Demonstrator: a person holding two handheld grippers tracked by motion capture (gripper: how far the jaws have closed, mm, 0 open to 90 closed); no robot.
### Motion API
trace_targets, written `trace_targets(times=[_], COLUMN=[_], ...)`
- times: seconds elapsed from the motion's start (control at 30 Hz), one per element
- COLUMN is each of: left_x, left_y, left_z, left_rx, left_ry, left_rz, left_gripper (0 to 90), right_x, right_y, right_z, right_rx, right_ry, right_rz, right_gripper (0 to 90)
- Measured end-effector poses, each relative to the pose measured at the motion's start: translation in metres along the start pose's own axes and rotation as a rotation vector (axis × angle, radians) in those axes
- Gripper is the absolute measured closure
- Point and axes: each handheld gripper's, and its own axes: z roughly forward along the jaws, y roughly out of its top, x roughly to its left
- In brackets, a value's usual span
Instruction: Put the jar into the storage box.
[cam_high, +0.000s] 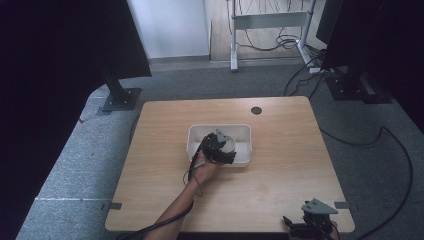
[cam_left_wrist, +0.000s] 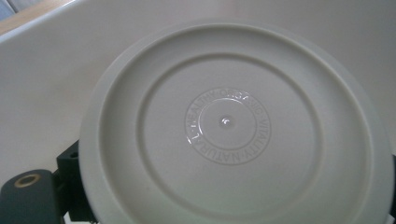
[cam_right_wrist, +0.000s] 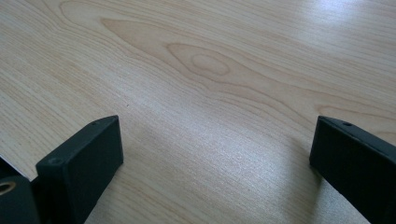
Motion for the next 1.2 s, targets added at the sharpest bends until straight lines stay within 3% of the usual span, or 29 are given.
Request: trace_targets(times=[0.17,0.27,0.4,0.7,1.2], left_x=[0.004,0.003,0.003,0.003,0.006], left_y=[-0.001,-0.002,-0.002,-0.003,0.001], left_z=[0.001,0.002,0.002,-0.002,-0.016], left_rx=[0.019,0.039,0.033,-0.007,-0.043], left_ry=[-0.013,-0.001,0.000,-0.013,-0.016], left_rz=[-0.057,-0.036,-0.043,-0.059,-0.046], left_gripper=[9.5,7.6,7.0,3.4,3.0], right_x=[0.000,0.000,0.000,0.000,0.000], right_y=[0.000,0.000,0.000,0.000,0.000], right_z=[0.000,0.000,0.000,0.000,0.000], right_rx=[0.000,0.000,0.001,0.000,0.001], right_ry=[0.000,0.000,0.000,0.000,-0.001], right_rz=[0.000,0.000,0.000,0.000,0.000], right_gripper=[2.2,2.2,2.2,2.3,2.3])
